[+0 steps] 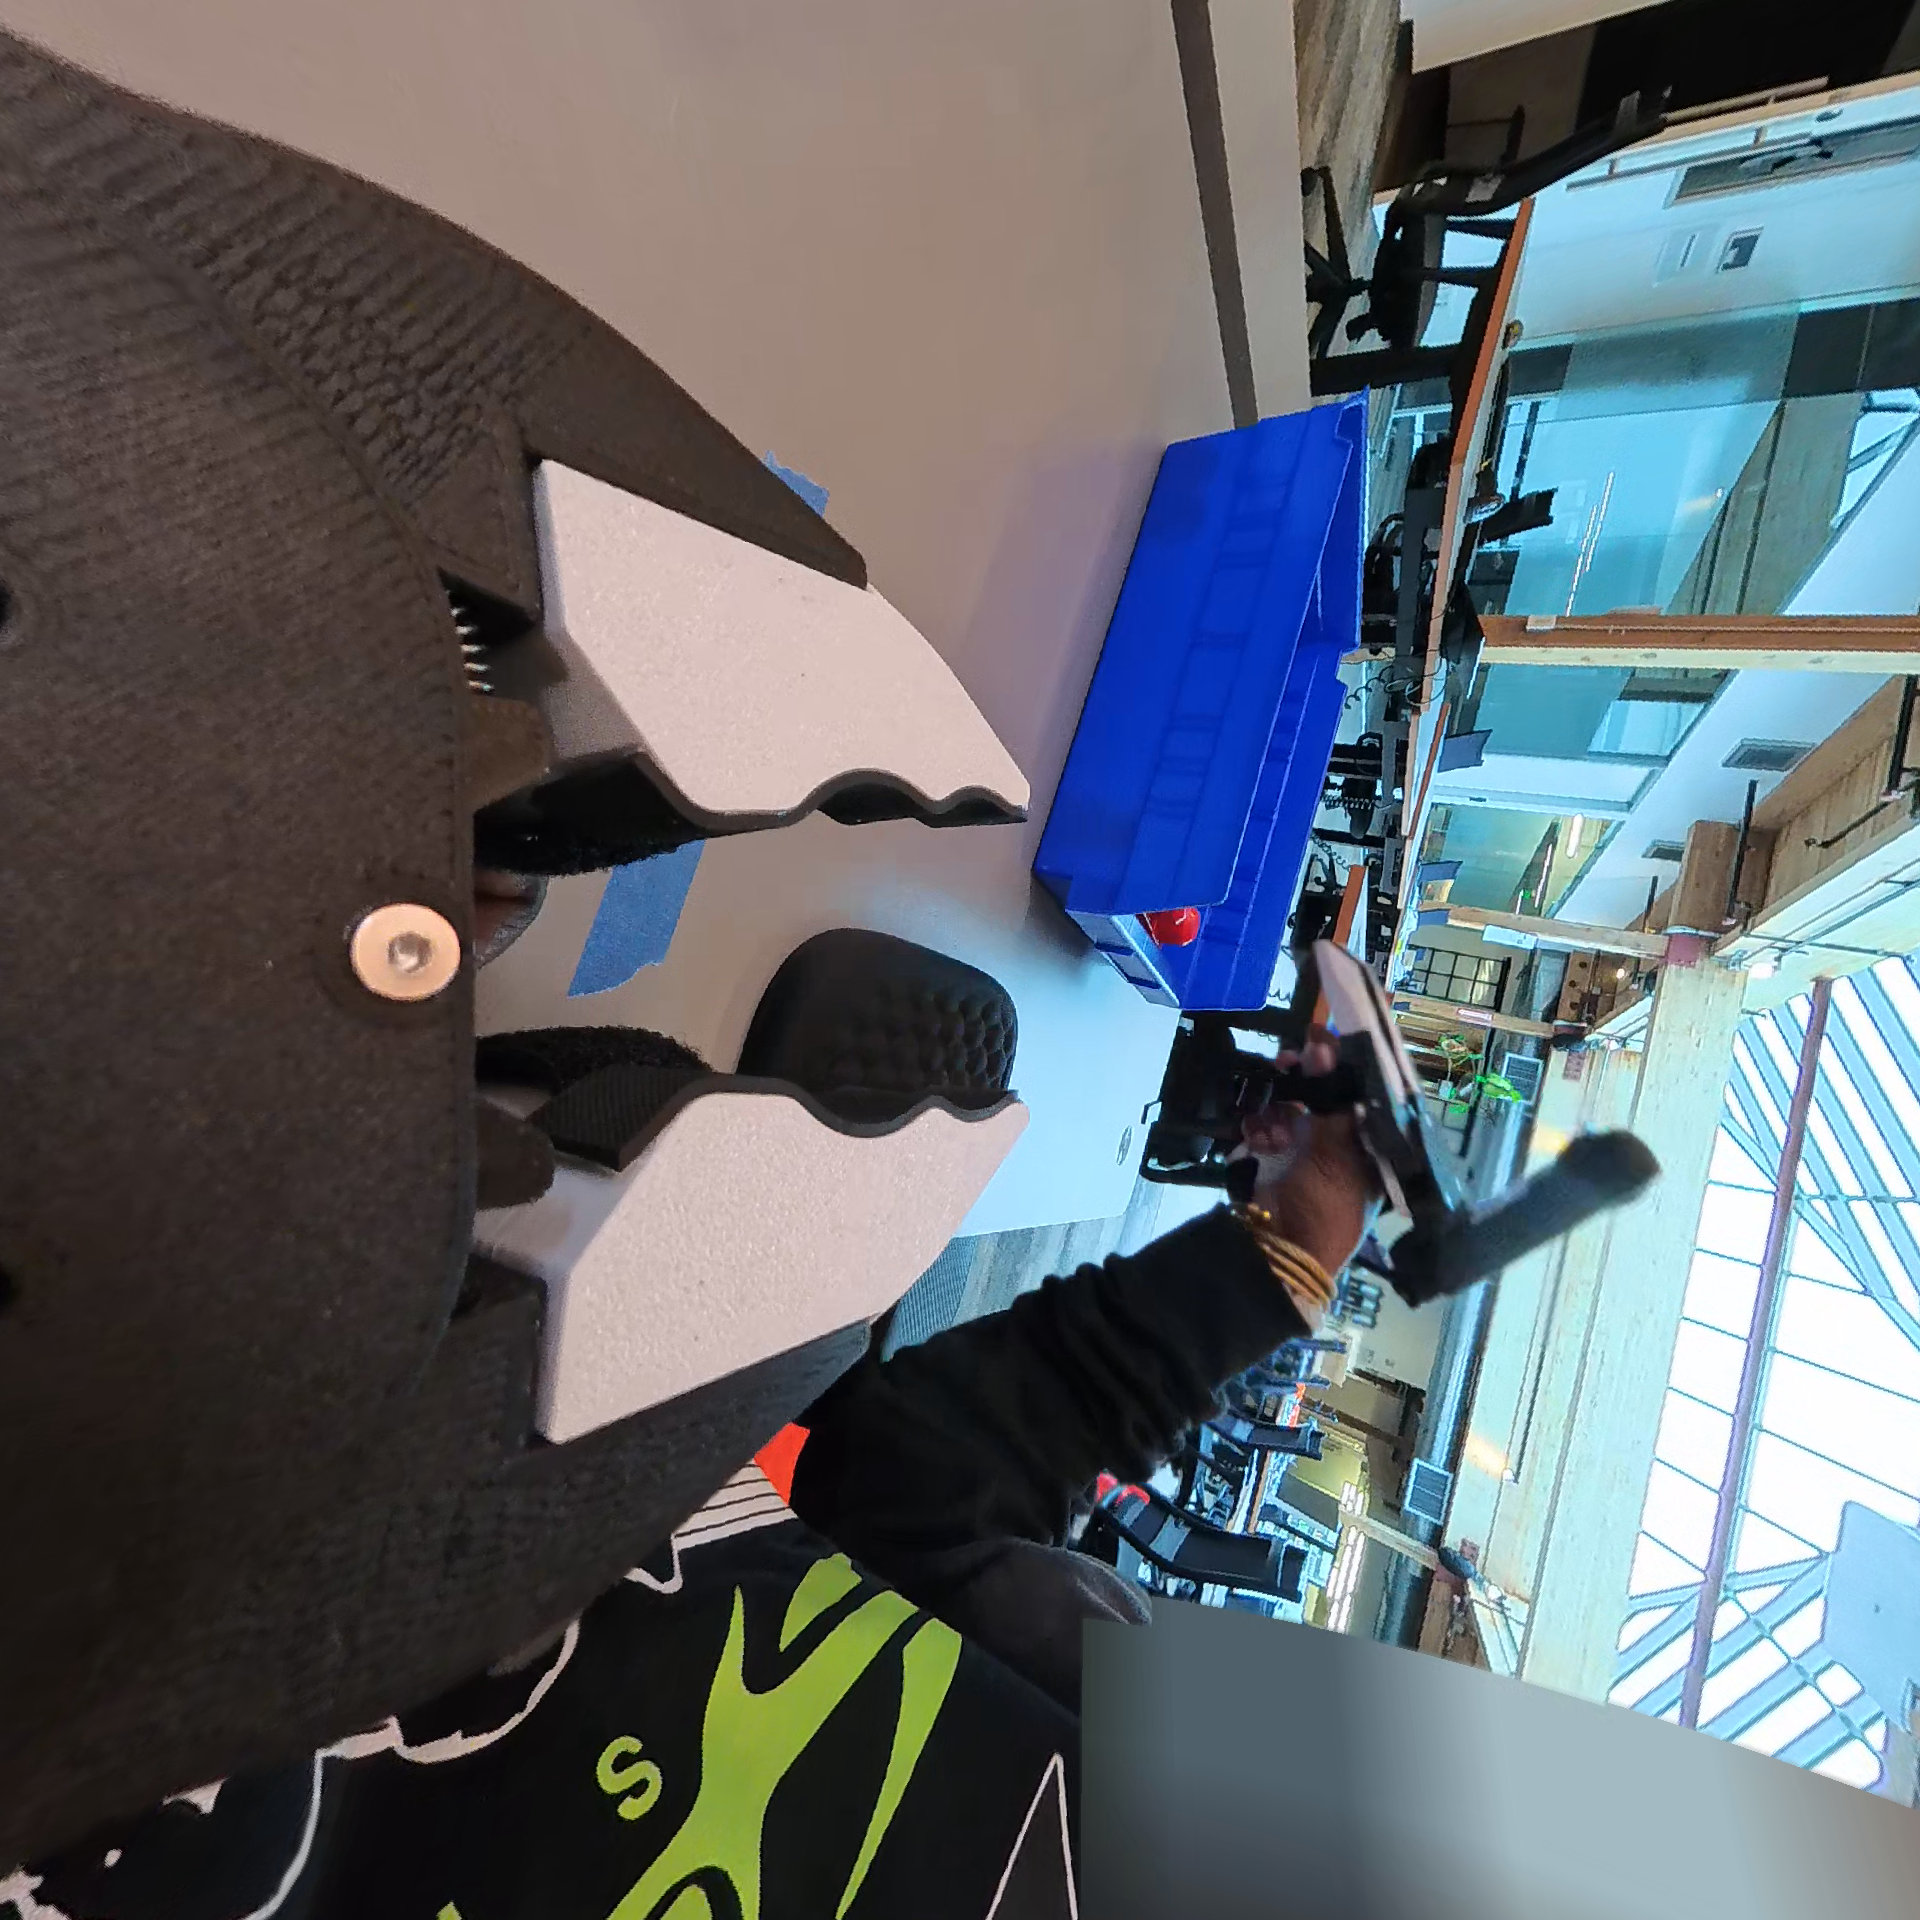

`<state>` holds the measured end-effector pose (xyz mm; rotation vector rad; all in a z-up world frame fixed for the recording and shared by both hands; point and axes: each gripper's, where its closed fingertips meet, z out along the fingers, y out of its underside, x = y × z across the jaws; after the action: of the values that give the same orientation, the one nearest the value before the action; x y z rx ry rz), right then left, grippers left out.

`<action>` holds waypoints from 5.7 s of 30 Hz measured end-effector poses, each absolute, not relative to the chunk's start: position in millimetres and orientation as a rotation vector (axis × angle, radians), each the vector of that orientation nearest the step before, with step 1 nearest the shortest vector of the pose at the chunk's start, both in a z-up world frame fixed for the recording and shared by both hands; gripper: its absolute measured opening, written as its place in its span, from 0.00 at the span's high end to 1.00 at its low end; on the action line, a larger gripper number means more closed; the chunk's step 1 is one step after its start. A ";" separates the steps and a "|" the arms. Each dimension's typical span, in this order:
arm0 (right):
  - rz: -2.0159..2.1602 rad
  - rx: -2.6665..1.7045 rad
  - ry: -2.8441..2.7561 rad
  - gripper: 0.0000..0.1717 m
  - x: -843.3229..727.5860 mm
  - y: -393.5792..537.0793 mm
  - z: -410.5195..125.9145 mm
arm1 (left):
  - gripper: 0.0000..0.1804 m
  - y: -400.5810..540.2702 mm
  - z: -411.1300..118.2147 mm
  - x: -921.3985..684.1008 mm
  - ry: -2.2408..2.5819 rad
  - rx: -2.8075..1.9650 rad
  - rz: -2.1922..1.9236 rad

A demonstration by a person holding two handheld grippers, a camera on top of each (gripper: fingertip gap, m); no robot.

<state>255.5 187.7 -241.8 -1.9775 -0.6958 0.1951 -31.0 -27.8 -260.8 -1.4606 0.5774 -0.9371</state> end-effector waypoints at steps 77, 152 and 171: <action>0.493 -0.828 -1.244 0.74 15.6 -27.0 -227.7 | 0.81 -15.6 -226.9 -10.5 0.044 -1.246 -1.676; -0.235 -2.289 -0.497 0.79 258.5 351.9 -315.4 | 0.80 -32.8 -236.1 -26.3 0.420 -1.308 -1.184; -0.079 -2.552 -0.597 0.75 247.4 339.9 -372.0 | 0.80 -32.8 -236.6 -26.4 0.418 -1.311 -1.185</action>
<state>247.4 339.9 -372.0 -2.5521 -0.5973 -0.0789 -26.4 -32.8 -236.6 -1.3108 0.4181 -1.1848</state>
